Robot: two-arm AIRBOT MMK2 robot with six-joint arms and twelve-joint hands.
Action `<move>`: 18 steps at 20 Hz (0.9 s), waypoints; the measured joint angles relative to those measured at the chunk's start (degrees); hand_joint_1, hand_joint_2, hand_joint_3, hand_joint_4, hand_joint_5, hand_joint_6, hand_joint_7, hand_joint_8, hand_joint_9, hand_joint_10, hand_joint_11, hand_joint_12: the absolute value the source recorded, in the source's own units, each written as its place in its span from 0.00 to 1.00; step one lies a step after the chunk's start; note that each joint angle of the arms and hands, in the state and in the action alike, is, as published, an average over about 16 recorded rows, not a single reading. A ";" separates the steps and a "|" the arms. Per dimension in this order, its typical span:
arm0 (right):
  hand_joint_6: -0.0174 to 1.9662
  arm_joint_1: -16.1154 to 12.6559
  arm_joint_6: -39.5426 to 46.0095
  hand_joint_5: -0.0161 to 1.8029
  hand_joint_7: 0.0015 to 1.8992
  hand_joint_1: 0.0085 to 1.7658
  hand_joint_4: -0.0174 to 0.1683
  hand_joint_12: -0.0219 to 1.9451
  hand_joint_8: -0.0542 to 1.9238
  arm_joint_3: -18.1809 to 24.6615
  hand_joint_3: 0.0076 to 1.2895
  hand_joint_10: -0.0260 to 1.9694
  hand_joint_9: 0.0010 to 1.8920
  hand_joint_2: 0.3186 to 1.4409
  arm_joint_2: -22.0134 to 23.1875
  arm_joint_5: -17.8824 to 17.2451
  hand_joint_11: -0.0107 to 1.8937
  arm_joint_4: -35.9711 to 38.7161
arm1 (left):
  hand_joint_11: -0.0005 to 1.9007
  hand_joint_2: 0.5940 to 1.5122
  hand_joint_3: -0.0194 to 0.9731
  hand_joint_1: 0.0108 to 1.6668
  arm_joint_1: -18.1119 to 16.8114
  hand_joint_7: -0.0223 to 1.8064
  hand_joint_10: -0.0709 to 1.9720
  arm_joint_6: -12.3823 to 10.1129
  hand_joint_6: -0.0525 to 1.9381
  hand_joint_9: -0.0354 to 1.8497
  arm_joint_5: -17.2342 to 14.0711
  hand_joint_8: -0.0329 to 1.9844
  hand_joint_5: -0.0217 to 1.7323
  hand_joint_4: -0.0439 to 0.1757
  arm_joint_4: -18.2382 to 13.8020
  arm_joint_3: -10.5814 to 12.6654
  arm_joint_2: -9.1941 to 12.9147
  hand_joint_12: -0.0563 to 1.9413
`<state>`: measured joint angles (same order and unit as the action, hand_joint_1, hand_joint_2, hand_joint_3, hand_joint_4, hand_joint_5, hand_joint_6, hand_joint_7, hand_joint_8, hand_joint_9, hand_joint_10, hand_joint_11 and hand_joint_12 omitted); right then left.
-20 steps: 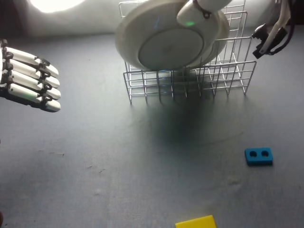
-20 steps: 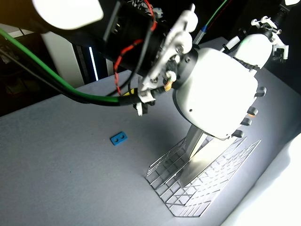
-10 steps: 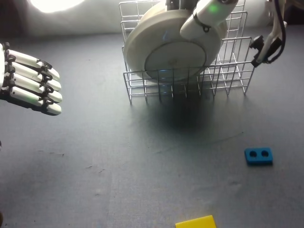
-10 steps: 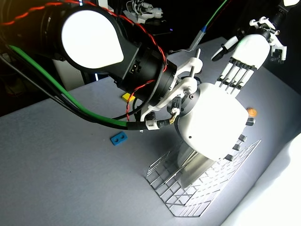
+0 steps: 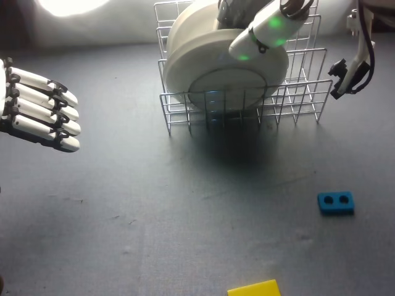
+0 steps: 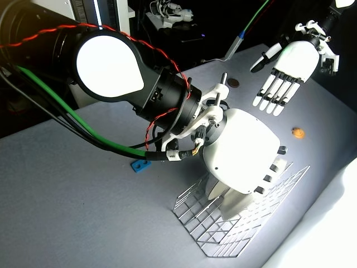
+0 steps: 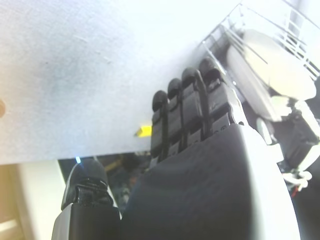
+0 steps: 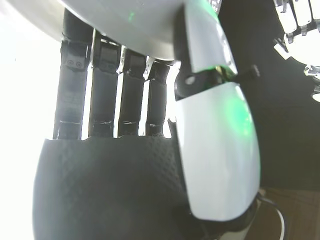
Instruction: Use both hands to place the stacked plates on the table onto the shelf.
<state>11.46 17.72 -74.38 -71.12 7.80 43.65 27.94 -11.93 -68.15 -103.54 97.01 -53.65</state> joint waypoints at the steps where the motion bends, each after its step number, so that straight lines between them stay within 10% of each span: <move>1: 0.25 -0.09 -0.04 0.48 0.52 0.70 0.07 0.46 0.17 0.23 0.00 0.18 0.52 0.62 0.29 -0.12 0.40 0.02 | 0.01 0.63 0.04 0.01 0.03 0.12 0.04 0.00 0.04 0.11 0.00 0.02 0.13 0.21 -0.01 -0.03 0.00 0.21; 10: 0.02 -2.85 -6.71 0.45 0.47 0.61 0.08 0.47 0.04 6.90 0.00 0.02 0.47 0.62 7.16 -0.60 0.30 0.07 | 0.01 0.64 0.04 0.01 -0.54 0.13 0.04 -0.58 0.04 0.12 -0.51 0.02 0.14 0.21 -0.12 -1.07 0.01 0.23; 18: 0.22 -3.92 -18.70 0.48 0.49 0.42 0.09 0.64 0.25 16.25 0.00 0.27 0.48 0.64 18.80 -0.63 0.34 0.06 | 0.16 0.71 0.04 0.02 -3.57 0.30 0.28 -2.72 0.25 0.28 -1.95 0.24 0.28 0.20 0.21 -3.07 0.15 0.51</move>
<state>7.54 -0.98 -58.14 -52.32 7.17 43.71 24.36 -14.65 -70.11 -103.33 93.94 -53.50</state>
